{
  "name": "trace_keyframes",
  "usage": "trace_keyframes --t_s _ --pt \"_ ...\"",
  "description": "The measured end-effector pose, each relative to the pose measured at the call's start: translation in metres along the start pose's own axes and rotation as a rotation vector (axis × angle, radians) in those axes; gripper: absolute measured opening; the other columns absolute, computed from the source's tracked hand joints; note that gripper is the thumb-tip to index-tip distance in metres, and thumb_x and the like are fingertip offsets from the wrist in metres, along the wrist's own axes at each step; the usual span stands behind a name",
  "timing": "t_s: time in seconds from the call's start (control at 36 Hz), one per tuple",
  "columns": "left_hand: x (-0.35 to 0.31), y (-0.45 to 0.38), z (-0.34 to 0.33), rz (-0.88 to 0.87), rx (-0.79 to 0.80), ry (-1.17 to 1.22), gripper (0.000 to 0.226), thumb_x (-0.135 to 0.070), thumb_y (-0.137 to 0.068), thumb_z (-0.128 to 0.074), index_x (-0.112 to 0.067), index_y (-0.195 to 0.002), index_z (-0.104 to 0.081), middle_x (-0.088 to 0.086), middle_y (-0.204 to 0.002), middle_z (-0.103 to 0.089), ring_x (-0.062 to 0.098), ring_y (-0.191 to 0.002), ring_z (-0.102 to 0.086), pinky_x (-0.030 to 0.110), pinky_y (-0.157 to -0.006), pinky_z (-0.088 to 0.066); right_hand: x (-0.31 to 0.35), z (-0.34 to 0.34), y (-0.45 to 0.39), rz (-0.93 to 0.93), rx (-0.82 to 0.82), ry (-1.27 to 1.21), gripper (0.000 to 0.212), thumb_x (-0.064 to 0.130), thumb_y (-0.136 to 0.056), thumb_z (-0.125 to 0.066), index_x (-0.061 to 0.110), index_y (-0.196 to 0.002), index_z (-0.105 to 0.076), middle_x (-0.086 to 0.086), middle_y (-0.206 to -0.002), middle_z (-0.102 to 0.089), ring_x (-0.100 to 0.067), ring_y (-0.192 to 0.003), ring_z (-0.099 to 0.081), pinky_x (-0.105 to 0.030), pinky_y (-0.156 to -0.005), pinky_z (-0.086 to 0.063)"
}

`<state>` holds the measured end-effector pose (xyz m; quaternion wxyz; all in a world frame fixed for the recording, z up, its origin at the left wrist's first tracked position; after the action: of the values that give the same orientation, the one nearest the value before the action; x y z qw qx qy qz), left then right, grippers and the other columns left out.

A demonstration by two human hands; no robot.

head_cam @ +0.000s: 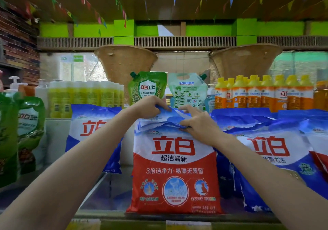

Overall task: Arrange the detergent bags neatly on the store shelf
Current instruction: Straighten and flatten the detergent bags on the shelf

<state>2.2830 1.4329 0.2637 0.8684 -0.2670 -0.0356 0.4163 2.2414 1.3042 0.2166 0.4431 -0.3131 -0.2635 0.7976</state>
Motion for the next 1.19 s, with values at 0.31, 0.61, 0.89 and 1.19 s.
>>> trace_keyframes --t_s 0.31,0.61,0.89,1.19 --pt "-0.019 -0.026 -0.015 -0.027 0.004 -0.151 0.051 0.009 -0.083 -0.036 -0.021 -0.11 -0.067 0.007 -0.126 -0.059 0.025 -0.11 -0.054 0.036 -0.094 -0.045 0.008 0.009 0.012 0.044 -0.075 -0.075 0.016 0.012 -0.09 -0.053 0.006 -0.1 -0.064 -0.013 -0.089 -0.065 -0.032 -0.081 -0.061 -0.036 -0.063 -0.042" --pt "-0.004 0.0 0.007 -0.078 0.046 0.143 0.022 0.005 -0.085 -0.058 -0.005 -0.104 -0.054 -0.008 -0.067 -0.062 -0.007 -0.062 -0.058 0.014 -0.068 -0.047 -0.021 -0.007 -0.03 -0.229 0.094 -0.073 0.023 0.033 -0.086 -0.061 0.021 -0.105 -0.056 -0.005 -0.129 -0.05 -0.027 -0.12 -0.046 -0.04 -0.094 -0.037" --pt "-0.011 0.001 -0.006 -0.085 0.122 -0.173 0.066 -0.049 -0.072 -0.074 -0.018 -0.118 -0.04 -0.009 -0.098 -0.055 0.014 -0.085 -0.056 0.028 -0.078 -0.047 -0.065 0.007 -0.01 -0.242 0.162 0.176 0.052 0.069 -0.083 -0.042 0.019 -0.076 -0.056 0.001 -0.081 -0.056 -0.017 -0.082 -0.051 -0.028 -0.063 -0.033" --pt "-0.027 0.023 -0.018 -0.265 -0.102 -0.502 0.012 -0.023 -0.084 -0.057 -0.017 -0.094 -0.054 0.003 -0.073 -0.051 0.028 -0.072 -0.053 0.032 -0.06 -0.035 0.001 -0.006 -0.028 -0.079 0.391 -0.065 0.062 0.047 -0.079 -0.066 0.021 -0.128 -0.038 -0.005 -0.11 -0.061 -0.021 -0.09 -0.054 -0.036 -0.08 -0.045"
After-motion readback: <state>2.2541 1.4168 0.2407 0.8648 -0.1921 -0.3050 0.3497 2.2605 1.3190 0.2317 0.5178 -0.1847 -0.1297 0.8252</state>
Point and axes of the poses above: each hand's wrist, its own y-axis away from the middle knuckle, its own z-axis out of the back of the hand, x = y × z, the point moved 7 cm from there along -y, towards the middle knuckle
